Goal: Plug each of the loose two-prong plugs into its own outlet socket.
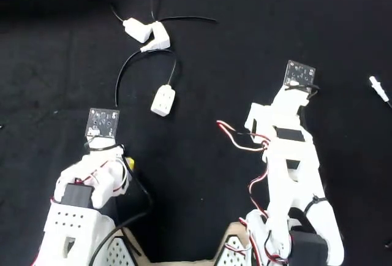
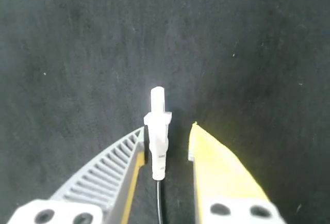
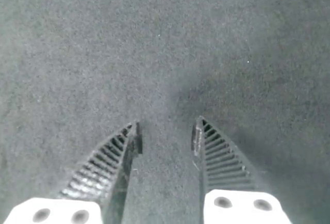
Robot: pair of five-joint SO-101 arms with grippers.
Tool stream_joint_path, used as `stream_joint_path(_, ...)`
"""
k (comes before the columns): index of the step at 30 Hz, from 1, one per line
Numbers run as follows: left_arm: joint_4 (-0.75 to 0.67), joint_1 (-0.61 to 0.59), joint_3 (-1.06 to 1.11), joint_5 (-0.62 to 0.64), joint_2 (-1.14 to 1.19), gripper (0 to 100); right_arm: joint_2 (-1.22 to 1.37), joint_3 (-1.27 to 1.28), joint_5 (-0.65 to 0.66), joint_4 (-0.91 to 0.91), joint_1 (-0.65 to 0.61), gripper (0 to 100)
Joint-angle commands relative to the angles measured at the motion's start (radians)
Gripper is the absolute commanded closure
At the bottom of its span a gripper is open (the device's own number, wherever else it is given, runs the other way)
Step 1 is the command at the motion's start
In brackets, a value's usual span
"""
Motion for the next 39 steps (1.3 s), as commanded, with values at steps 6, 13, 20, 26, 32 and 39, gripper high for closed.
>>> stream_joint_path(6,0.138,-0.008,-0.102,-0.12,0.003,86,-0.031,-0.007,0.008,-0.018,-0.011,83.2)
stream_joint_path(13,0.163,-0.01,-0.194,-0.121,0.08,86,-0.028,-0.002,0.006,-0.043,-0.011,83.2)
stream_joint_path(20,0.149,-0.073,-0.403,-0.115,0.565,86,-0.028,-0.001,0.006,-0.044,-0.011,83.2)
stream_joint_path(26,0.006,-0.067,-0.433,-0.115,0.801,86,-0.028,-0.001,0.006,-0.046,-0.011,83.2)
stream_joint_path(32,-0.089,-0.067,-0.433,-0.087,0.859,86,-0.028,-0.001,0.006,-0.046,-0.011,83.2)
stream_joint_path(39,-0.158,-0.067,-0.435,-0.087,0.888,86,-0.028,-0.001,0.008,-0.046,-0.011,83.2)
